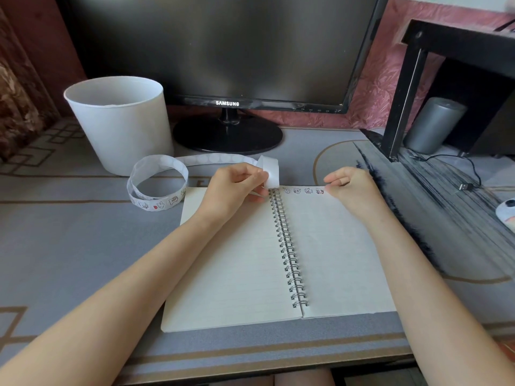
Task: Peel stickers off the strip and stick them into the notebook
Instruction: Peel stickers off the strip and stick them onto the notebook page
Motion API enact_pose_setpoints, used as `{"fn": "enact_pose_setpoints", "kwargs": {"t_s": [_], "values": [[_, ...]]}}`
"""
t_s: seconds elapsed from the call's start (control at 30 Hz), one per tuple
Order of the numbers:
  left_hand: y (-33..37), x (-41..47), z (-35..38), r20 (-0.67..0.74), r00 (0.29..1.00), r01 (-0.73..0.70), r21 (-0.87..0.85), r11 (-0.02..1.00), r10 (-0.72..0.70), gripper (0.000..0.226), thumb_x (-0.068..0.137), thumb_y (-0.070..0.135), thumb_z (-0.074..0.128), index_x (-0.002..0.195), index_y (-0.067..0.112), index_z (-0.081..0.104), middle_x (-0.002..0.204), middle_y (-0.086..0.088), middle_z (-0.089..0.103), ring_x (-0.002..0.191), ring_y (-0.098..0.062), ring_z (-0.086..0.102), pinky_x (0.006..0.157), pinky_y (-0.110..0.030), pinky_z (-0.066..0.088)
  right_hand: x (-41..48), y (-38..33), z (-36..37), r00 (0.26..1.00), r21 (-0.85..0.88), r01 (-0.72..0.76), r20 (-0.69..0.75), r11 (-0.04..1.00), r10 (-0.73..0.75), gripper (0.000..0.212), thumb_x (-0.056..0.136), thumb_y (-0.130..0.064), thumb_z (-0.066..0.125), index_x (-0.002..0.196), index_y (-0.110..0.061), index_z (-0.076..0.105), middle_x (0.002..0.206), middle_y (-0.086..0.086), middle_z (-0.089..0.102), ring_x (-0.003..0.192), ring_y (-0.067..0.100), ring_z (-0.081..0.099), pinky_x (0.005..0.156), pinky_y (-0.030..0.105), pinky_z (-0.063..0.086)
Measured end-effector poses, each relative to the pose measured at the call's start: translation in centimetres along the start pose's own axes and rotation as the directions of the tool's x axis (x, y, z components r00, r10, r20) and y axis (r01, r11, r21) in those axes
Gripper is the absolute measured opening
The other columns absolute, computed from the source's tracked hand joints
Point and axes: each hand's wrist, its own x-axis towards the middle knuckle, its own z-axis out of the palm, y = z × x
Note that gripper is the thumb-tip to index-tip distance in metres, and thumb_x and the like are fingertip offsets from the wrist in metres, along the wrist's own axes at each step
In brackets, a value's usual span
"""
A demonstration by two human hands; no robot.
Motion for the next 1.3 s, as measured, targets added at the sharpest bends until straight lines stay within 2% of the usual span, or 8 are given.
{"fn": "enact_pose_setpoints", "kwargs": {"t_s": [0.13, 0.3, 0.43, 0.53, 0.67, 1.03, 1.17, 1.3], "values": [[0.0, 0.0, 0.0, -0.006, 1.000, 0.000, 0.002, 1.000, 0.000, 0.015, 0.093, 0.013, 0.060, 0.079, 0.010, 0.064, 0.070, -0.006, 0.065, 0.062, -0.007, 0.064, 0.074, -0.028, 0.057, -0.1, -0.1, 0.3, 0.999, 0.002, 0.005, -0.044, 1.000, -0.005, 0.014, 0.077, -0.019, 0.075, 0.086, -0.015, 0.065, 0.072, -0.008, 0.058, 0.067, 0.010, 0.054, 0.066, 0.026, 0.042], [-0.1, 0.1, -0.1, -0.018, 1.000, -0.014, 0.003, 1.000, 0.014, 0.014, 0.093, 0.015, 0.060, 0.083, 0.006, 0.064, 0.070, -0.007, 0.066, 0.066, -0.010, 0.065, 0.075, -0.030, 0.057, -0.1, -0.1, 0.5, 0.997, -0.044, 0.029, -0.076, 0.999, -0.032, 0.008, 0.084, -0.010, 0.063, 0.084, -0.018, 0.065, 0.071, -0.009, 0.058, 0.076, 0.017, 0.057, 0.069, 0.027, 0.043], [-0.1, 0.1, -0.1, -0.022, 0.999, -0.037, -0.001, 0.999, 0.037, 0.014, 0.093, 0.015, 0.060, 0.084, 0.005, 0.064, 0.073, -0.005, 0.066, 0.067, -0.010, 0.065, 0.072, -0.028, 0.058, -0.8, -1.5, 0.4, 0.981, 0.032, 0.160, -0.112, 0.987, -0.156, 0.007, 0.087, -0.021, 0.061, 0.084, -0.025, 0.065, 0.079, -0.012, 0.062, 0.072, 0.009, 0.057, 0.071, 0.028, 0.046], [0.1, 0.0, -0.1, -0.024, 0.999, -0.047, -0.011, 0.999, 0.047, 0.014, 0.093, 0.014, 0.060, 0.081, 0.006, 0.063, 0.074, -0.005, 0.066, 0.068, -0.012, 0.065, 0.066, -0.023, 0.056, -2.3, -3.6, 0.9, 0.947, 0.146, 0.323, -0.042, 0.935, -0.320, 0.004, 0.089, -0.018, 0.061, 0.088, -0.019, 0.065, 0.083, -0.009, 0.067, 0.070, -0.003, 0.055, 0.069, 0.013, 0.041], [0.2, 0.0, 0.0, -0.021, 0.998, -0.063, -0.042, 0.997, 0.062, 0.012, 0.092, 0.013, 0.061, 0.082, 0.007, 0.064, 0.071, -0.002, 0.067, 0.067, -0.011, 0.067, 0.064, -0.020, 0.054, -3.5, -4.8, 1.9, 0.895, 0.217, 0.404, 0.109, 0.889, -0.433, 0.010, 0.085, -0.017, 0.069, 0.092, -0.021, 0.064, 0.087, -0.010, 0.067, 0.083, 0.005, 0.059, 0.069, 0.023, 0.039], [0.7, -0.2, 0.2, 0.034, 0.996, -0.074, -0.099, 0.992, 0.078, 0.018, 0.095, 0.014, 0.056, 0.084, 0.004, 0.066, 0.076, -0.002, 0.065, 0.066, -0.011, 0.066, 0.065, -0.023, 0.057, -4.1, -5.6, 2.2, 0.897, 0.332, 0.398, 0.055, 0.855, -0.439, 0.021, 0.079, -0.005, 0.073, 0.084, -0.020, 0.060, 0.078, -0.005, 0.064, 0.068, 0.002, 0.054, 0.059, 0.011, 0.038], [0.4, -0.4, 0.3, 0.084, 0.992, -0.089, -0.037, 0.995, 0.091, 0.010, 0.091, 0.006, 0.061, 0.083, 0.008, 0.066, 0.079, -0.008, 0.068, 0.068, -0.010, 0.066, 0.066, -0.021, 0.056, -3.9, -5.4, 2.3, 0.897, 0.319, 0.401, 0.050, 0.858, -0.438, 0.019, 0.080, -0.005, 0.071, 0.080, -0.023, 0.065, 0.076, -0.007, 0.066, 0.071, 0.007, 0.056, 0.064, 0.014, 0.041], [0.1, -0.3, 0.3, 0.083, 0.991, -0.107, -0.035, 0.994, 0.109, 0.010, 0.090, 0.004, 0.062, 0.082, 0.008, 0.067, 0.072, 0.001, 0.070, 0.067, -0.009, 0.066, 0.066, -0.020, 0.055, -4.0, -5.4, 2.4, 0.898, 0.300, 0.402, 0.057, 0.865, -0.437, 0.021, 0.082, -0.006, 0.070, 0.079, -0.026, 0.066, 0.076, -0.009, 0.067, 0.072, 0.007, 0.057, 0.066, 0.019, 0.045]]}}
